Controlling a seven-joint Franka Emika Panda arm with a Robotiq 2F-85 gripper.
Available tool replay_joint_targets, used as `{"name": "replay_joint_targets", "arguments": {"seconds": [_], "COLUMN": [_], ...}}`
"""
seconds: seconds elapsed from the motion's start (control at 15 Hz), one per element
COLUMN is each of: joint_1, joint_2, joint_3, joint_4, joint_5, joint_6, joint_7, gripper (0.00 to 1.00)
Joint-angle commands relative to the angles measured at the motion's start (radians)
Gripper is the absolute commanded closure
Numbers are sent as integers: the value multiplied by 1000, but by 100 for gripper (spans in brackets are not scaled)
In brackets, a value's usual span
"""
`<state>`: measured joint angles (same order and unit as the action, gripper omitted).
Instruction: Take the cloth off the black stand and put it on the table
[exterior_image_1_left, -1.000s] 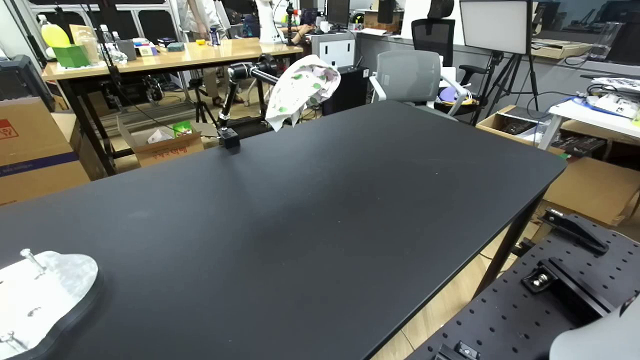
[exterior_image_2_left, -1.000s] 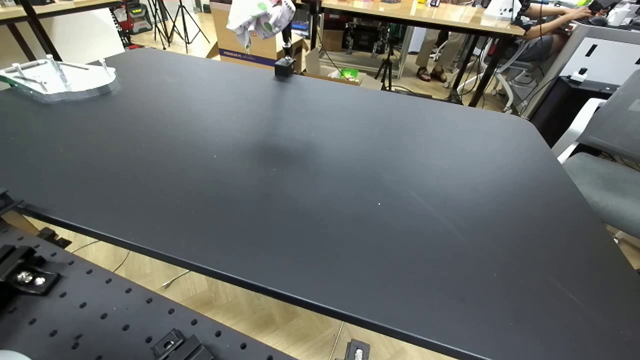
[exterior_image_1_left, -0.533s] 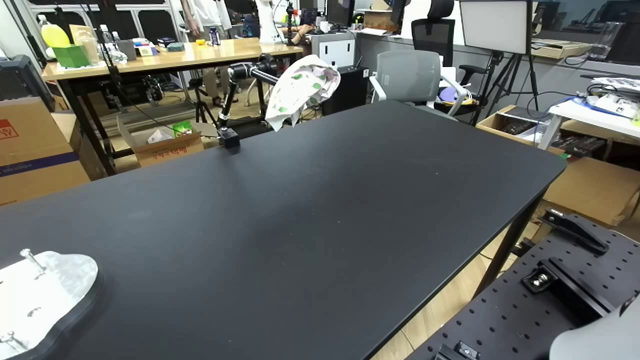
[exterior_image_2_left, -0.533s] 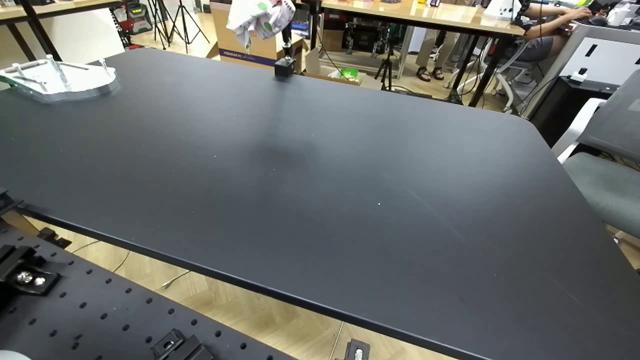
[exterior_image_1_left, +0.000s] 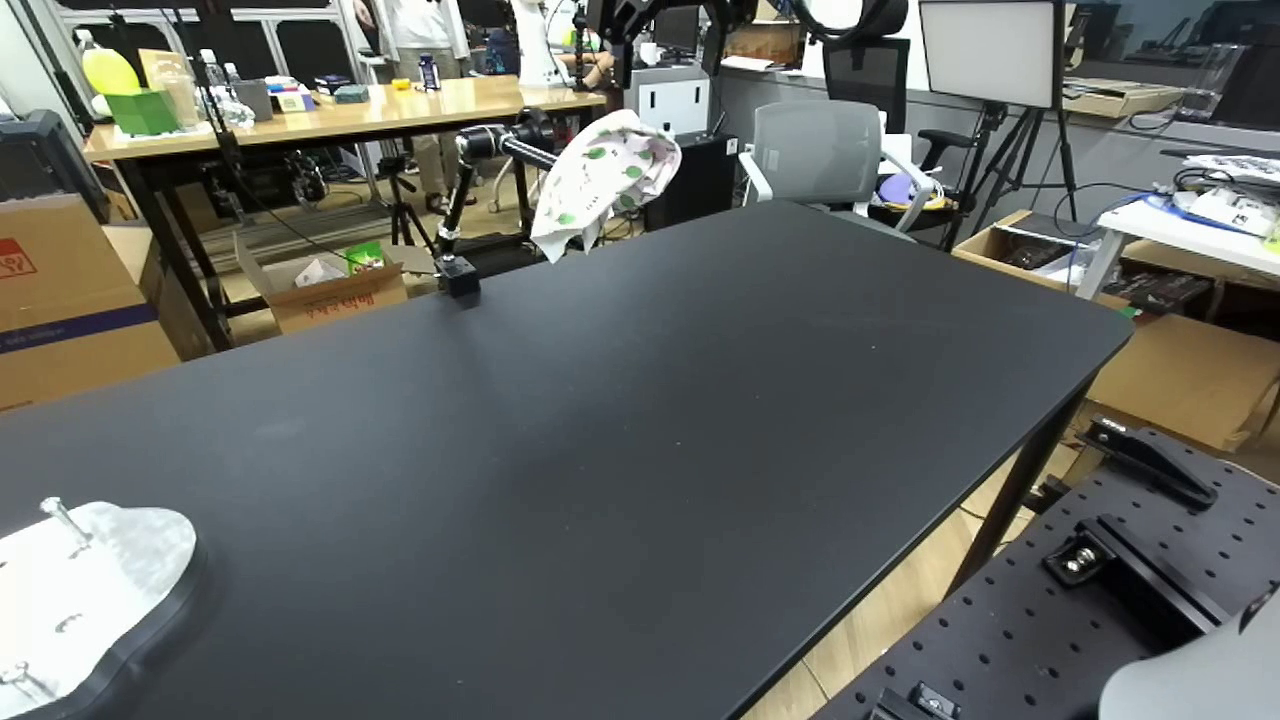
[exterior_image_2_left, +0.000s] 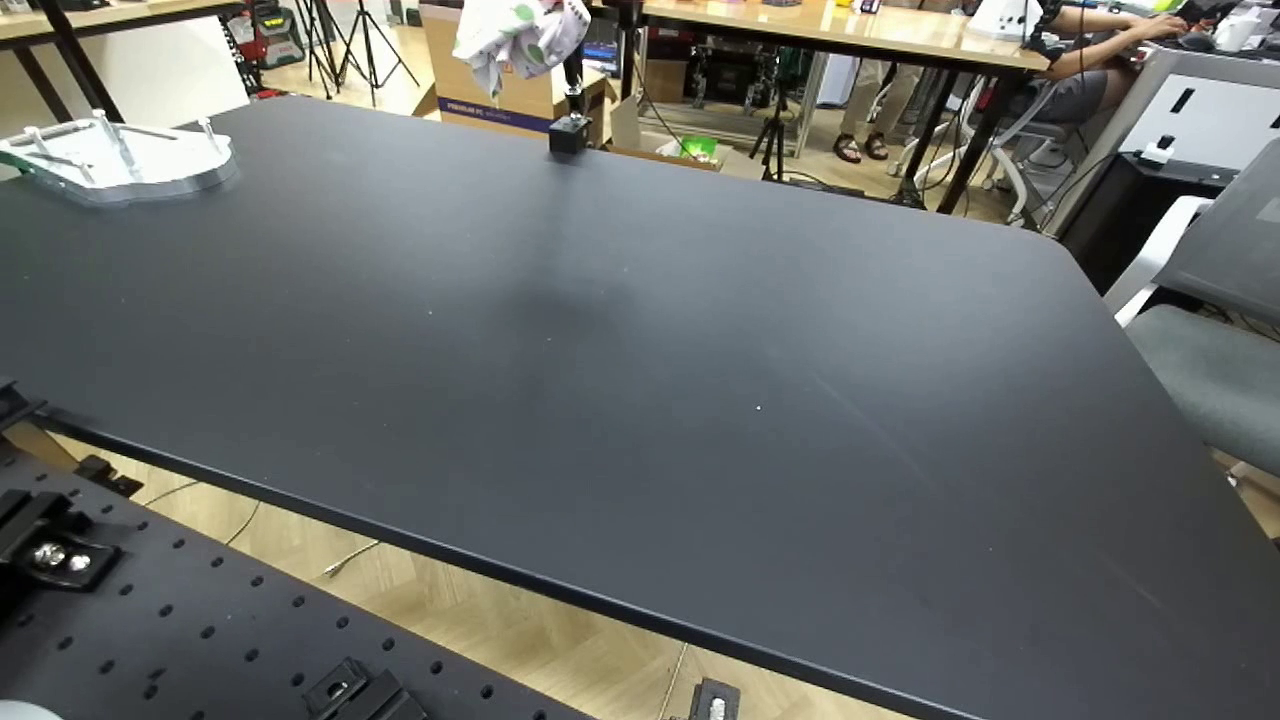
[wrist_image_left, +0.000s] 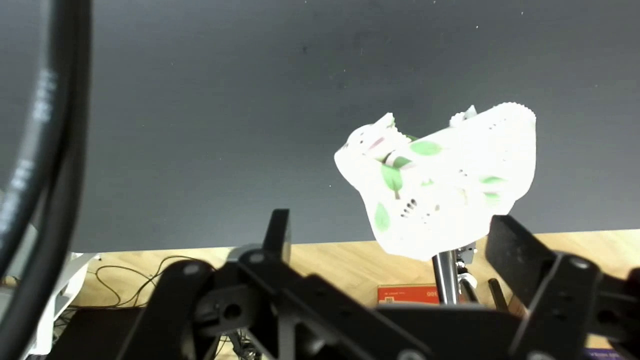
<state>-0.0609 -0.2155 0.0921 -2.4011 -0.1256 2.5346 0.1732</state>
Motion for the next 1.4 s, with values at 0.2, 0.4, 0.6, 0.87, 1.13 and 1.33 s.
{"name": "replay_joint_targets", "arguments": {"seconds": [0.2,0.4,0.6,0.87,1.13,1.33], "joint_1": [34,45,55,64,67,65], "joint_2": [129,159,184,205,204,196], "joint_3": [-33,-37,-38,-38,-41,-47], "joint_4": [145,169,186,202,215,214], "joint_5": [11,26,31,50,66,78], "joint_6": [-118,-131,-130,-130,-140,-146], "joint_7": [-117,-168,-200,-229,-240,-252], "gripper": [0,28,46,74,100,100]}}
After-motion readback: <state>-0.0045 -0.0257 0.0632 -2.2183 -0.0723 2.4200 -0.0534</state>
